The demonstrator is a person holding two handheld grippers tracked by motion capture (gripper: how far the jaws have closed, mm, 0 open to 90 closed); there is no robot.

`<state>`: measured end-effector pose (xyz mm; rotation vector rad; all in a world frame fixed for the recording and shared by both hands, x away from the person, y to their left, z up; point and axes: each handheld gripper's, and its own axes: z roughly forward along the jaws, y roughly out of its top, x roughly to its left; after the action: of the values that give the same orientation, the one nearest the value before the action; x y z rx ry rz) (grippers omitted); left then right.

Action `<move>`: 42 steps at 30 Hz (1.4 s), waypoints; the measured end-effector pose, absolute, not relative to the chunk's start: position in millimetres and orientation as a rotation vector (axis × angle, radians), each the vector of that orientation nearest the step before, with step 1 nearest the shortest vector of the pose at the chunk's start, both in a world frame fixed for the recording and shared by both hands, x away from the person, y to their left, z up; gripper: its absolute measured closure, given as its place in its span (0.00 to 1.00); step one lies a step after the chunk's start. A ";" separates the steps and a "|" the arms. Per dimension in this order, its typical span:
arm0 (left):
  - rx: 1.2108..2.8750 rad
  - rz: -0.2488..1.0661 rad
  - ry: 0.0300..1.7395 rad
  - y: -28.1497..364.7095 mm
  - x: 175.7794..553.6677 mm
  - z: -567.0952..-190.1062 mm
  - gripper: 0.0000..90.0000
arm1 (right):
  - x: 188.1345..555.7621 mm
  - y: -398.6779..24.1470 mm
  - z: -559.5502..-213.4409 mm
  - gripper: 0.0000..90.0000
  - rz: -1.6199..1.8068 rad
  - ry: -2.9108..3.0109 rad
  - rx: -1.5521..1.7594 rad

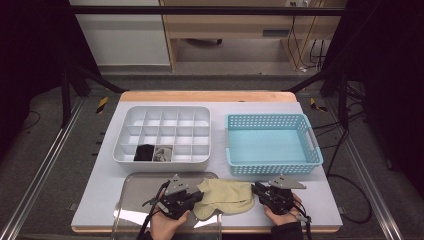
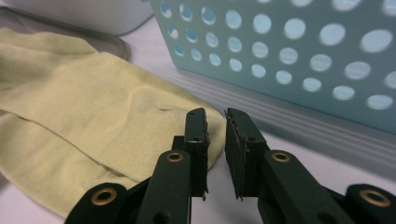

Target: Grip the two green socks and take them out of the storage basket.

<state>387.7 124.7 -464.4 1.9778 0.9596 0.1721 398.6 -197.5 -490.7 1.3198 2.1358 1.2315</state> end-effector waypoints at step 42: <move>1.963 0.109 0.985 153.2 360.8 -467.7 0.85 | 378.3 -194.1 -480.6 0.98 1.250 2.216 1.278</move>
<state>360.8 153.2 -467.7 1.9630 0.9847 0.1093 378.3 -194.1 -480.6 1.2781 2.2158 1.2502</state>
